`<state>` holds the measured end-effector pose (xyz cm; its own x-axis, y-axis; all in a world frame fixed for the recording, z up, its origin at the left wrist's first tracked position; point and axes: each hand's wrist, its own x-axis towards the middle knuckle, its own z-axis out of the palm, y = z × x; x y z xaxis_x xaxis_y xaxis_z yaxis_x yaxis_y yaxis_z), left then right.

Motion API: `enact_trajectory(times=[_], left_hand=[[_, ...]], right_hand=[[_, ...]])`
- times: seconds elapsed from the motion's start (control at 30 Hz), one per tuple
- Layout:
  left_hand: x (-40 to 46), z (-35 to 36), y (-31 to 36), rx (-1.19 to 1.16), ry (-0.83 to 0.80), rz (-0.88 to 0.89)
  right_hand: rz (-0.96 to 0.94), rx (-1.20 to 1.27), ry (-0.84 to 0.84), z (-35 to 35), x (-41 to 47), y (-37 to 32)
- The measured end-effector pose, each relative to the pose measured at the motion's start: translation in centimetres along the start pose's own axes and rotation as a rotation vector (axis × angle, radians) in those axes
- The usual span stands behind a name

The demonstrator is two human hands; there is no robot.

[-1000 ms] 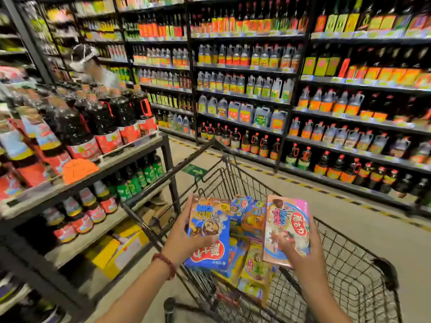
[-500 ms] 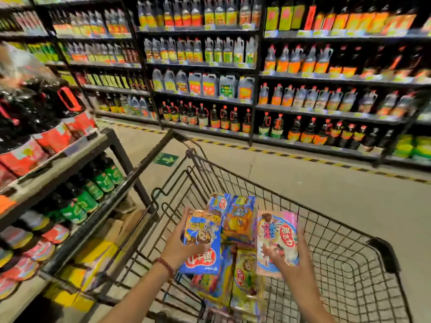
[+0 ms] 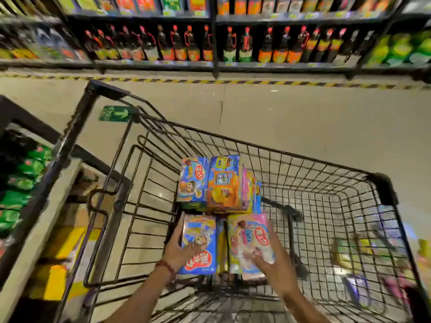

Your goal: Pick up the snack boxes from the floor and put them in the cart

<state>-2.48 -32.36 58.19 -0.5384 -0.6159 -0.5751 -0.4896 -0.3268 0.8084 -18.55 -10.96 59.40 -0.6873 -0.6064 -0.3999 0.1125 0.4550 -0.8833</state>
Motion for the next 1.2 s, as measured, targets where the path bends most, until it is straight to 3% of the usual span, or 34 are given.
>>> enact_trajectory(times=[0.23, 0.37, 0.5, 0.7, 0.83, 0.97, 1.07, 1.2], left_hand=[[4.4, 0.3, -2.1, 0.088, -0.046, -0.034], [5.0, 0.9, -2.9, 0.133, -0.043, 0.002], [4.6, 1.0, -3.8, 0.223, -0.022, 0.064], [4.0, 1.2, -3.7, 0.501, 0.014, 0.113], [3.0, 1.1, -2.0, 0.789, -0.011, 0.279], [3.3, 0.8, -0.5, 1.135, 0.035, 0.639], [2.5, 1.8, 2.5, 1.253, 0.052, 0.861], [0.5, 5.7, 7.7, 1.319, 0.062, 0.978]], right_hand=[[0.136, -0.063, 0.052, 3.6, 2.5, 3.0], [0.124, -0.141, 0.124, 5.4, 4.1, 3.8], [0.110, -0.347, 0.245, 7.1, 3.7, 3.7], [0.129, -0.735, 0.252, 7.4, 3.7, 2.2], [0.040, -0.960, 0.342, 6.4, 4.0, 2.2], [-0.089, -1.026, 0.442, 3.9, 3.4, 0.9], [-0.132, -1.132, 0.549, 1.5, 2.2, -1.1], [-0.147, -1.147, 0.707, -2.1, -0.2, -3.9]])
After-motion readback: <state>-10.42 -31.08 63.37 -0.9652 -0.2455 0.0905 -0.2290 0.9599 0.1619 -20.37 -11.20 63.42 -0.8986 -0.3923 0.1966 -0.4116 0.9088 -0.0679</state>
